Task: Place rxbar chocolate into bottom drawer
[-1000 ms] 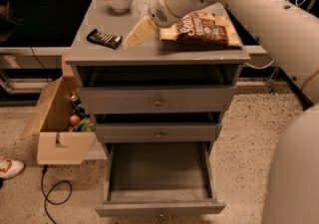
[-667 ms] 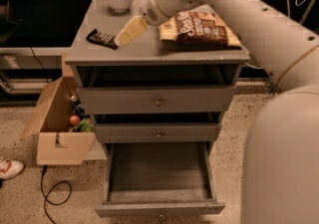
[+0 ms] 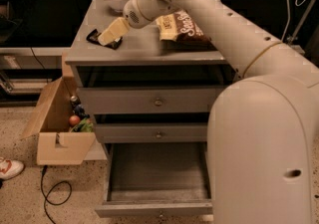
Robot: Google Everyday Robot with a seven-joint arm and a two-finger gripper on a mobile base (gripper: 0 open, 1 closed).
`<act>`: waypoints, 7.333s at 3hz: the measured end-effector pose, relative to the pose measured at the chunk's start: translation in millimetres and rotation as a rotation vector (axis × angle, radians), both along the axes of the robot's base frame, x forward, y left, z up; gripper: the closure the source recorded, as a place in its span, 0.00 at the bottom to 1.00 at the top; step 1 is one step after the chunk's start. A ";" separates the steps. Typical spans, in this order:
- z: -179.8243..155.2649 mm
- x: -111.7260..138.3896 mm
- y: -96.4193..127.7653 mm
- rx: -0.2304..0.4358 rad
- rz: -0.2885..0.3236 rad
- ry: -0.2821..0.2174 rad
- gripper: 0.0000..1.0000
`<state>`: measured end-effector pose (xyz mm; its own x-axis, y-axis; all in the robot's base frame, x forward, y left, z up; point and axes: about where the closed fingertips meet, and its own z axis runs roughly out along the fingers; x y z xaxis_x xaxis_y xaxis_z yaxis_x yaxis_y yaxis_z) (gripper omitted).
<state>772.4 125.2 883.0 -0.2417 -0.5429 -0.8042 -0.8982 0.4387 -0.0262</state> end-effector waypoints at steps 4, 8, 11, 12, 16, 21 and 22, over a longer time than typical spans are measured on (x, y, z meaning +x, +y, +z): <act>-56.0 40.1 60.0 0.067 0.006 0.035 0.18; -31.7 33.4 39.2 0.113 -0.016 -0.022 1.00; 28.5 -47.4 -50.0 0.309 0.088 -0.190 1.00; 19.1 -83.6 -97.2 0.329 0.101 -0.231 1.00; -60.8 -205.6 -107.8 0.107 0.230 -0.149 1.00; -243.1 -201.1 -171.2 0.343 0.104 -0.058 1.00; -306.3 -207.9 -179.6 0.415 0.066 0.019 1.00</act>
Offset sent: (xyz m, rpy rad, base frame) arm 0.0392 0.0561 -0.0345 0.0766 0.0035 -0.0011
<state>564.5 -54.4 576.7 -0.2346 -0.1884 -0.9537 -0.9232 0.3504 0.1579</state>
